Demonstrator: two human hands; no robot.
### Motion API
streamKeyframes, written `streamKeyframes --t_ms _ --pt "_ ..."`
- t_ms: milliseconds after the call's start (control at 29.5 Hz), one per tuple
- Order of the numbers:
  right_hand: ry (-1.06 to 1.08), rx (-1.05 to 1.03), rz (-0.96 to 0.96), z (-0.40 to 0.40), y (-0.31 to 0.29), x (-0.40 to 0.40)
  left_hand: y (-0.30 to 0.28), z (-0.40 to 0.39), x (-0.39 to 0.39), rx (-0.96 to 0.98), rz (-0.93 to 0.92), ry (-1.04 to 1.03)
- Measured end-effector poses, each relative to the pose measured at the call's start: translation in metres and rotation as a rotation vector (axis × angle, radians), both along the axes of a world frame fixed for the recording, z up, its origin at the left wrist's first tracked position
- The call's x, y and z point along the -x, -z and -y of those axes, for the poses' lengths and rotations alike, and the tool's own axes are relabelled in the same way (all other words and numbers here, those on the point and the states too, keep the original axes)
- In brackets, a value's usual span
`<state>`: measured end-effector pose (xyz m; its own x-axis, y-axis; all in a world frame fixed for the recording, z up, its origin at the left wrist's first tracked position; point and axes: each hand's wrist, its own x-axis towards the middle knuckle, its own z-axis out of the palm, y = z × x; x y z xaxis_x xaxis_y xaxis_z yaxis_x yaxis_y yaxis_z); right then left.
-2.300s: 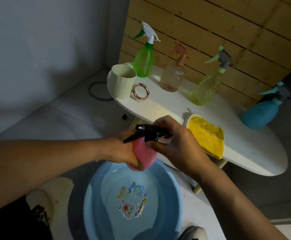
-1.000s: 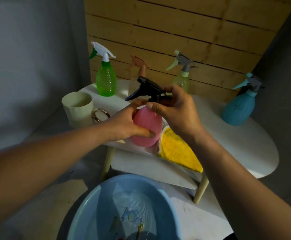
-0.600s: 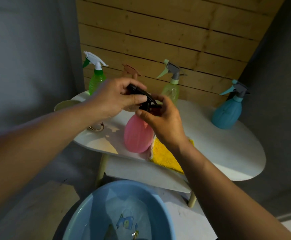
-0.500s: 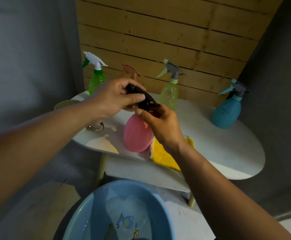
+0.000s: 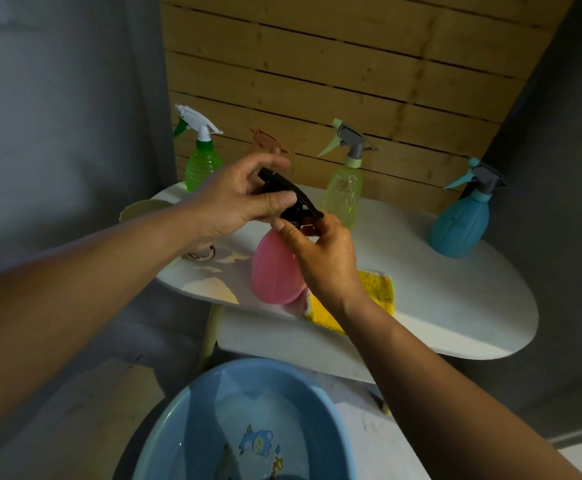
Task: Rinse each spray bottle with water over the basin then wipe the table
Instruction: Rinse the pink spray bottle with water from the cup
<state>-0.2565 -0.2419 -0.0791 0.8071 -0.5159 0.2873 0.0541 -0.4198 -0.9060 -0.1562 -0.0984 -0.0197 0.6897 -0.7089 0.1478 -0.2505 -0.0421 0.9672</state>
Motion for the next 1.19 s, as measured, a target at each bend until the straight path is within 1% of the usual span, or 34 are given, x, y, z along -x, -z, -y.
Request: streamKeyframes --t_ms 68,169,271,373,475,576,644,712,746,881,915,1017,1118,1152,1186 --pt "-0.012 0.040 -0.005 0.003 -0.001 0.001 0.009 -0.001 0.003 0.024 -0.041 -0.025" --pt "-0.026 0.075 -0.019 0.008 -0.003 -0.001 0.036 0.000 0.008 0.070 -0.206 -0.070" --pt "-0.029 0.052 -0.017 0.008 -0.003 -0.002 0.064 0.001 0.014 -0.006 -0.237 -0.025" --pt "-0.008 0.022 0.010 0.006 -0.002 -0.001 0.074 0.004 0.017 -0.152 -0.120 0.017" --pt "0.042 0.007 0.024 0.004 -0.001 0.000 0.079 0.007 0.017 -0.219 -0.044 -0.010" --pt "0.090 0.014 0.032 0.001 -0.001 -0.001 0.078 0.013 0.021 -0.286 0.108 -0.123" --pt "0.104 0.025 0.027 -0.001 -0.001 -0.001 0.076 0.018 0.023 -0.431 0.228 -0.212" --pt "0.098 0.042 0.030 -0.001 -0.002 0.000 0.076 0.021 0.023 -0.540 0.251 -0.223" --pt "0.090 0.052 0.031 0.000 -0.002 0.001 0.076 0.020 0.021 -0.547 0.231 -0.194" --pt "0.074 0.072 0.035 0.001 -0.003 0.001 0.076 0.013 0.011 -0.363 0.089 0.046" --pt "0.077 0.072 0.032 0.000 -0.002 0.001 0.076 0.011 0.008 -0.354 0.080 0.060" --pt "0.090 0.080 0.029 0.000 -0.003 0.000 0.075 0.014 0.006 -0.370 0.152 -0.049" --pt "0.107 0.094 0.029 0.000 -0.003 0.001 0.076 0.021 0.008 -0.484 0.289 -0.117" --pt "0.113 0.093 0.030 -0.001 -0.003 0.000 0.075 0.022 0.009 -0.520 0.298 -0.119" --pt "0.117 0.089 0.028 -0.001 -0.003 0.000 0.073 0.022 0.009 -0.539 0.264 -0.105"
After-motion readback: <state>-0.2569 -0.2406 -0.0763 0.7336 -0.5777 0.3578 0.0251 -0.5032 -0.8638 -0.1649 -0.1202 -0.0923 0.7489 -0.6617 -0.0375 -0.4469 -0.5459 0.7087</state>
